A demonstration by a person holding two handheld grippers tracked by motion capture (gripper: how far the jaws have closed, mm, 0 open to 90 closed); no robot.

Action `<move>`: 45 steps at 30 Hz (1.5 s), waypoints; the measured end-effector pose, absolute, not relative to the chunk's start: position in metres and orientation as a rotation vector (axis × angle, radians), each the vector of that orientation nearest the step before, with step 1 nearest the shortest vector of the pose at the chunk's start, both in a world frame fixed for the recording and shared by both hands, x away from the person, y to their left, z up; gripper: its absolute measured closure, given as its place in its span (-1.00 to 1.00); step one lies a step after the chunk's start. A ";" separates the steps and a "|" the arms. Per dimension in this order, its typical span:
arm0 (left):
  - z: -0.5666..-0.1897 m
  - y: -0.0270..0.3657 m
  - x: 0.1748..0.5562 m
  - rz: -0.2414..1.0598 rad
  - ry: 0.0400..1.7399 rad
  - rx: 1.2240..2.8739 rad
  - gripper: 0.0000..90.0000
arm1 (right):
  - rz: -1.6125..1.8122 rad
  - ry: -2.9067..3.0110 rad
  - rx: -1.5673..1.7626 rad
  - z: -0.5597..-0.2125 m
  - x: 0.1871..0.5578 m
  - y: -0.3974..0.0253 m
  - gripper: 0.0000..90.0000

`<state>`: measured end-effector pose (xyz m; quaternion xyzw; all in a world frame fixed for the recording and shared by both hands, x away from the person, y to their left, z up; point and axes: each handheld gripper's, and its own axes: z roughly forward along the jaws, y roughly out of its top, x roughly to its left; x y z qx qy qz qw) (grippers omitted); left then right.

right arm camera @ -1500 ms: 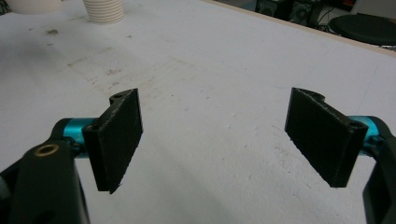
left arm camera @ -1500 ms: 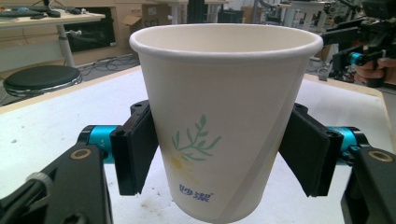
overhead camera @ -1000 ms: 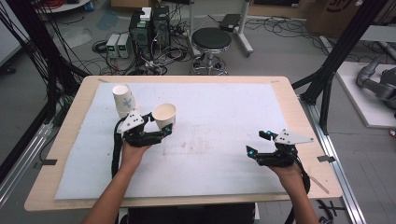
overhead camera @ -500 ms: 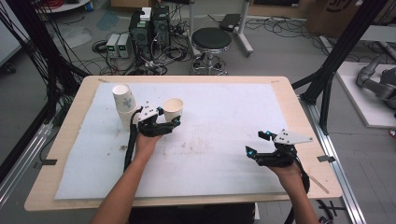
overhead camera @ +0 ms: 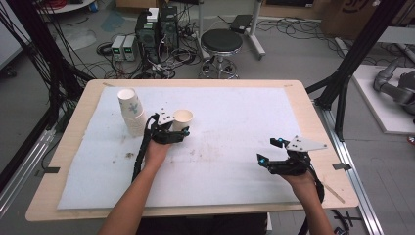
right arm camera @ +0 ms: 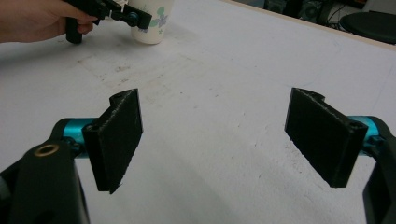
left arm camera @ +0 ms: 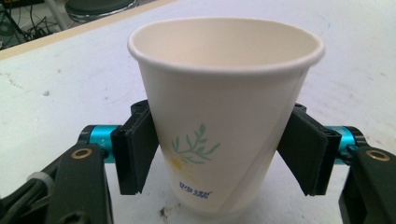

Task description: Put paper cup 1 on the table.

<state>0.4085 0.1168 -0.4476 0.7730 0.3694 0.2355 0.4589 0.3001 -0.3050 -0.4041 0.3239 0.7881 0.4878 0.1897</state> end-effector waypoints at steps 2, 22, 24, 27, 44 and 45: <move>-0.447 0.118 0.406 0.578 0.919 1.913 -0.28 | 1.370 2.218 0.910 -0.404 0.300 -0.305 -0.56; -0.441 0.139 0.387 0.447 0.899 1.831 -0.56 | 1.364 2.218 0.919 -0.404 0.297 -0.308 -0.56; -0.439 0.145 0.379 0.446 0.882 1.812 -0.57 | 1.366 2.219 0.918 -0.404 0.297 -0.308 -0.56; -0.433 0.154 0.366 0.463 0.843 1.763 -0.59 | 1.367 2.213 0.919 -0.403 0.297 -0.309 -0.56; -0.414 0.210 0.297 0.577 0.738 1.551 -0.64 | 1.366 2.196 0.938 -0.406 0.296 -0.309 -0.56; -0.415 0.214 0.295 0.580 0.739 1.548 -0.65 | 1.368 2.194 0.939 -0.406 0.296 -0.308 -0.56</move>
